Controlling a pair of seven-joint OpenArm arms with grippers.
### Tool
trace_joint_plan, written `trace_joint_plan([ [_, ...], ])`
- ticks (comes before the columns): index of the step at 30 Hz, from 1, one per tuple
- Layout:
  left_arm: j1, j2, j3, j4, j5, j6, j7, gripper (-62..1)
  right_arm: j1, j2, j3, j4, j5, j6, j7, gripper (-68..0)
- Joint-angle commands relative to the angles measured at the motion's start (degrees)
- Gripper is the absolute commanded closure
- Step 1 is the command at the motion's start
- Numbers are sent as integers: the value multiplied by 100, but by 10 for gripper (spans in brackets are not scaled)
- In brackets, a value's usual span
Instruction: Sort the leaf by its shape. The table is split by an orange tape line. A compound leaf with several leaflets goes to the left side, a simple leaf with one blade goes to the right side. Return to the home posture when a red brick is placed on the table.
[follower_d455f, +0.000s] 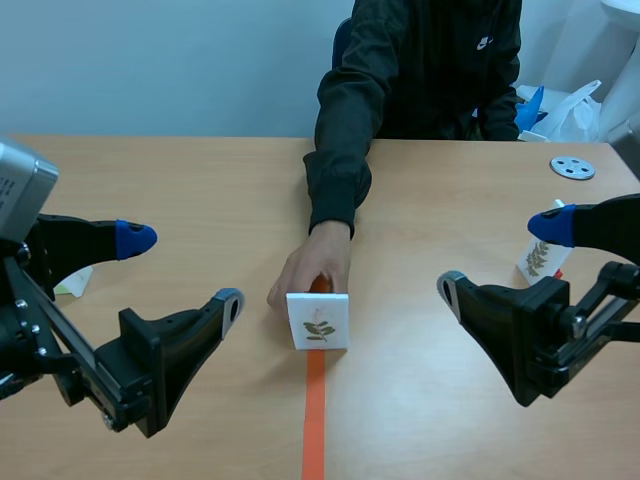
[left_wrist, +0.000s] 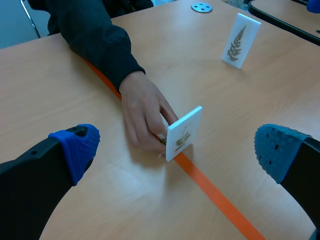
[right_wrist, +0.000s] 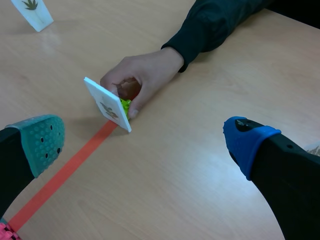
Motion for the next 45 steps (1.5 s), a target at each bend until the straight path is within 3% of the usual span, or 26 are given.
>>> trace_joint_plan([
  [1,11,13,-20,72,-35,-20,-81,-623,68,31,7,24,61,0,85,-679],
  [21,11,15,-20,72,-35,-37,-79,-623,68,33,4,-7,57,2,63,-679],
  [28,11,15,-20,72,-35,-37,-81,-623,184,33,-63,-330,59,4,109,-679],
  [42,-20,13,-20,72,-35,-37,-81,-623,1421,31,-1403,-1803,-323,2,638,-679],
  [45,-17,15,-20,72,-35,-37,-81,-623,1720,31,-1718,-2181,-647,2,876,-679],
])
